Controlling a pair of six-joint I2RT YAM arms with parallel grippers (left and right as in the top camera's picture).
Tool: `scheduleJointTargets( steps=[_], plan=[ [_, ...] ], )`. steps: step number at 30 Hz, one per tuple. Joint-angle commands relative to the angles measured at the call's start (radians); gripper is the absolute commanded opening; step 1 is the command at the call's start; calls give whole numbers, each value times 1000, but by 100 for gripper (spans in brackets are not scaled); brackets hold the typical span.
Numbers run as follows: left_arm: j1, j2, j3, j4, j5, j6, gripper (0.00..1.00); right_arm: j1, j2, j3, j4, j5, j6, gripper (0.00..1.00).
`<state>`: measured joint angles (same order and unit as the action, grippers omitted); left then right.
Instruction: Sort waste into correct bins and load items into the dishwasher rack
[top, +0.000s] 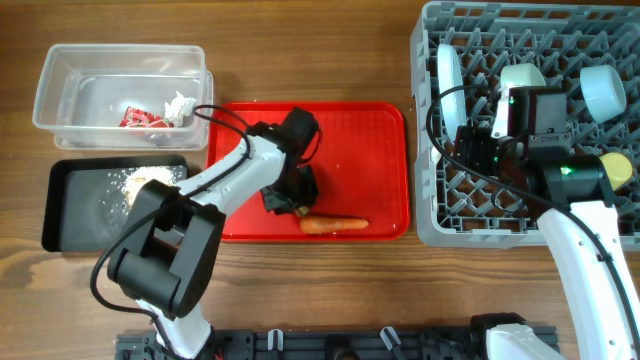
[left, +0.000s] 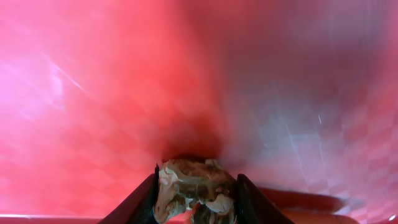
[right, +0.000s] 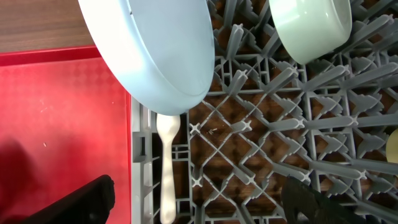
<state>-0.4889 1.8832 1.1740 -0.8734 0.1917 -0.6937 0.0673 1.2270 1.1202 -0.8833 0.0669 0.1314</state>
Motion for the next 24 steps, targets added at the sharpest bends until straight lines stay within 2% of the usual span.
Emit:
scheduleJointTargets(
  steps=[1, 7, 13, 24],
  plan=[
    [84, -58, 13, -7, -80, 9, 38, -3, 5, 0, 0, -16, 10, 88],
    [230, -283, 18, -91, -263, 10, 40, -3, 5, 0, 0, -16, 10, 88],
    [397, -406, 18, -120, -386, 13, 37, -3, 5, 0, 0, -16, 10, 88],
    [828, -323, 13, -85, -422, 39, 35, -3, 5, 0, 0, -16, 10, 88]
  ],
)
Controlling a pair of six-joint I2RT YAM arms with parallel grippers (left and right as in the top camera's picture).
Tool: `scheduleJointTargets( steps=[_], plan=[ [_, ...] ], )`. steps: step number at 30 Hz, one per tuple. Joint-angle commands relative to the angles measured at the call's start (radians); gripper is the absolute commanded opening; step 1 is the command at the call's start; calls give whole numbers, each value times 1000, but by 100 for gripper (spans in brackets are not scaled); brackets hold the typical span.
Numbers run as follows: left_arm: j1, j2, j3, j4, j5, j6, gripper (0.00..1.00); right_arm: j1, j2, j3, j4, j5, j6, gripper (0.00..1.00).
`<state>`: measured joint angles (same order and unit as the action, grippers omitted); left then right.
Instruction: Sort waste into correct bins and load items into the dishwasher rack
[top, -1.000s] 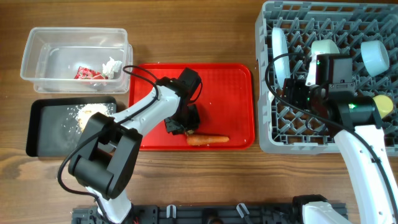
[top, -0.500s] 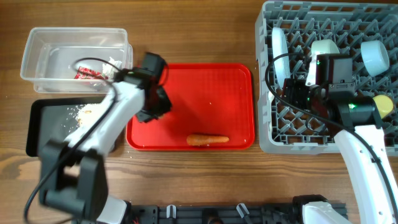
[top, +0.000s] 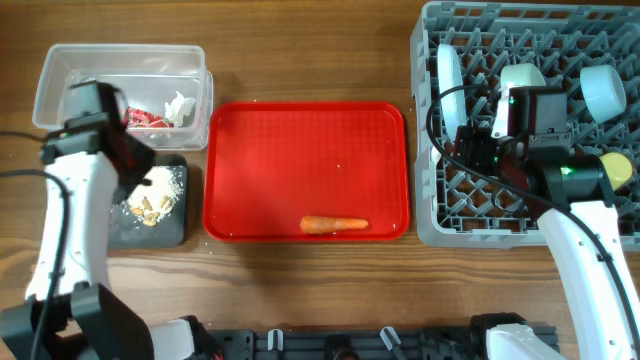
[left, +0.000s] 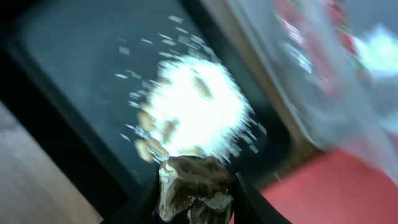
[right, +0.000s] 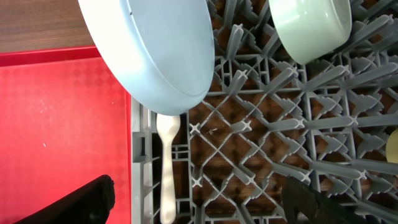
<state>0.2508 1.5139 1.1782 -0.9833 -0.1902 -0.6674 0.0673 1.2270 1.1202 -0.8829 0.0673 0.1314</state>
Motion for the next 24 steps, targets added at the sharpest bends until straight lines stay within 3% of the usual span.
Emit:
scheduleJointTargets(
  steps=[1, 7, 11, 15, 17, 24],
  plan=[
    [120, 64, 5, 40, -48, 13, 35, -3, 5, 0, 0, -17, 10, 88],
    [280, 200, 4, 76, -47, 4, 35, -3, 5, 0, 0, -17, 9, 88],
    [327, 276, 4, 103, -42, 4, 45, -3, 5, 0, 0, -16, 9, 88],
    [338, 318, 4, 108, -39, 4, 46, -3, 5, 0, 0, -16, 6, 88],
    [338, 319, 4, 108, -27, 5, 51, -3, 5, 0, 0, -16, 6, 88],
    [329, 237, 27, 81, 168, 63, 60, -3, 5, 0, 0, -17, 6, 88]
  ],
)
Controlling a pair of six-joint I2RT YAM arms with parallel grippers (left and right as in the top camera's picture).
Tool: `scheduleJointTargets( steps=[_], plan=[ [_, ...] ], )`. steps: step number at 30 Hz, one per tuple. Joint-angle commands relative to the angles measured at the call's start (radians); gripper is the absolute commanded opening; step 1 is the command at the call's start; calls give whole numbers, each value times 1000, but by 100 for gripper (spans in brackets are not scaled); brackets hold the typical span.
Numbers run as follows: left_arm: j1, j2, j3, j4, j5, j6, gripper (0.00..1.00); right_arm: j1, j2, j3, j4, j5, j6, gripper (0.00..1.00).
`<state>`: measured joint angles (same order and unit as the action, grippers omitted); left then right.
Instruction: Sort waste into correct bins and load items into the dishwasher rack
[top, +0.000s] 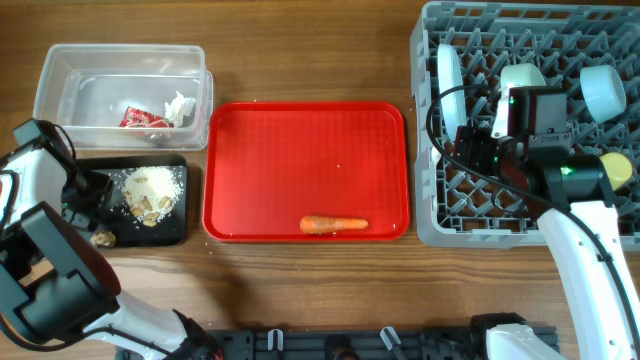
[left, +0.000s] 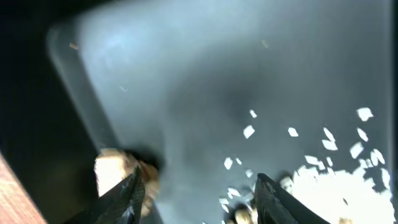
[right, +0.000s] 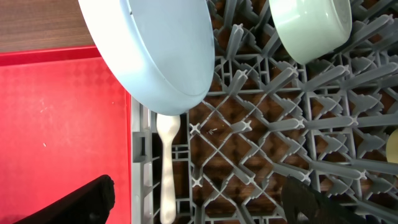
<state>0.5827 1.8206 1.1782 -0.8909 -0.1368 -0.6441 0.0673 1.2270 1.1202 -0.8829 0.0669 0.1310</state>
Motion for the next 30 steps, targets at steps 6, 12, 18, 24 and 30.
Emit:
scheduleJointTargets(
  steps=[6, 12, 18, 24, 30],
  plan=[
    [-196, -307, 34, -2, 299, 216, 68, -3, 5, 0, 0, -16, 6, 88],
    [-623, -325, 34, -11, 304, 444, 82, -3, 5, 0, -1, -16, 6, 88],
    [-1054, -194, 33, -18, 300, 679, 90, -70, 3, 0, -66, 76, 188, 96],
    [-1236, -83, 33, -23, 285, 846, 89, -272, 4, 0, -100, -62, 182, 96],
    [-1339, -53, 32, -21, 217, 926, 91, -317, 4, 0, -116, -66, 183, 97]
  ],
)
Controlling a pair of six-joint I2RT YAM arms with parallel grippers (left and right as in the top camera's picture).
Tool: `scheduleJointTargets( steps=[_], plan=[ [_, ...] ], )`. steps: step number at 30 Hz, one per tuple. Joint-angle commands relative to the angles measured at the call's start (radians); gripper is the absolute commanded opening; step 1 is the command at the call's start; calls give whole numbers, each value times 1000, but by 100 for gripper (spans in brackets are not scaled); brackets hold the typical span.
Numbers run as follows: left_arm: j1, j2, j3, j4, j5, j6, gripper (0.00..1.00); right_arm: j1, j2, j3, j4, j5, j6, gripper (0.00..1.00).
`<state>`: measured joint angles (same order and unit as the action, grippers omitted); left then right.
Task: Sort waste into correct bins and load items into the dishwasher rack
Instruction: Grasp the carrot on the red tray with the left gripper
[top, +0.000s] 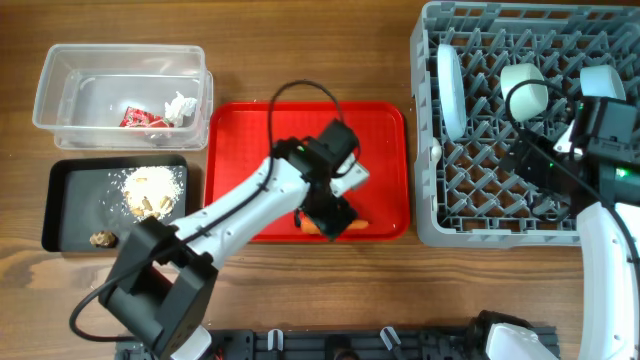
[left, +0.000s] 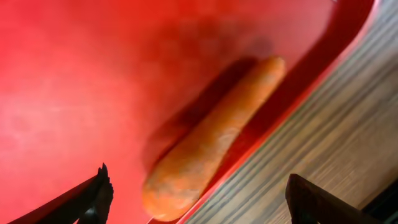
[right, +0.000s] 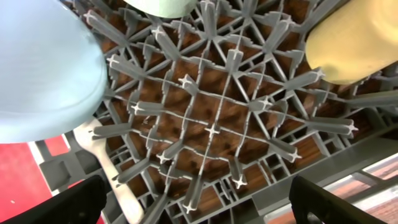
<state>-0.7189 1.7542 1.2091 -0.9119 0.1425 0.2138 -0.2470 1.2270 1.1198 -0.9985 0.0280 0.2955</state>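
An orange carrot (left: 214, 146) lies along the near edge of the red tray (top: 260, 140). My left gripper (left: 198, 188) hangs open just above it, one finger on each side, holding nothing. In the overhead view the left gripper (top: 330, 208) covers most of the carrot (top: 357, 223). My right gripper (right: 196, 205) stands open and empty over the grey dishwasher rack (top: 430, 215), towards its right half. The rack holds a pale blue plate (right: 43, 74), a yellow item (right: 354, 43) and a white spoon (right: 106, 168).
A black tray (top: 70, 215) at the left holds white and tan food scraps (top: 145, 190) and a brown scrap (top: 100, 239). Behind it a clear bin (top: 60, 70) holds wrappers (top: 160, 112). A bowl (top: 522, 85) and a cup (top: 600, 85) stand in the rack.
My left gripper was open over the black tray beside the dropped brown scrap; it is now open over the carrot on the red tray. The right gripper has shifted right across the rack.
First my left gripper was shut on a brown scrap on the red tray. Then it held the scrap above the black tray. Then it was open, with the scrap lying in that tray's near left corner. It now hovers over the carrot.
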Motion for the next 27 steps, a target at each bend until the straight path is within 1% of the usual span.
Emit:
scheduleJointTargets(
  steps=[1, 7, 13, 15, 18, 20, 22, 24, 26, 27],
  plan=[
    [-45, 14, 1, 3, -81, 68, 91, -3, 4, 1, 0, -27, 19, 97],
    [-47, 39, 1, 11, -84, 68, 91, -3, 4, 1, 0, -27, 19, 97],
    [-47, 126, 1, 38, -94, 68, 90, -3, 4, 1, 0, -27, 19, 97],
    [-47, 146, 1, 60, -135, 66, 88, -3, 4, 1, 1, -27, 19, 97],
    [-42, 164, 1, 108, -145, 36, 86, -3, 4, 1, 2, -27, 19, 97],
    [-32, 165, 1, 120, -144, 8, 81, -3, 4, 1, 2, -27, 19, 97],
    [-18, 166, 1, 119, -148, -24, 74, -3, 4, 1, 2, -27, 19, 97],
    [-7, 167, 1, 119, -147, -48, 71, -3, 4, 1, 2, -27, 19, 97],
    [2, 171, 1, 119, -146, -88, 59, -3, 4, 1, 2, -27, 18, 97],
    [4, 173, 1, 116, -141, -100, 52, -3, 4, 1, 2, -27, 19, 98]
  ],
)
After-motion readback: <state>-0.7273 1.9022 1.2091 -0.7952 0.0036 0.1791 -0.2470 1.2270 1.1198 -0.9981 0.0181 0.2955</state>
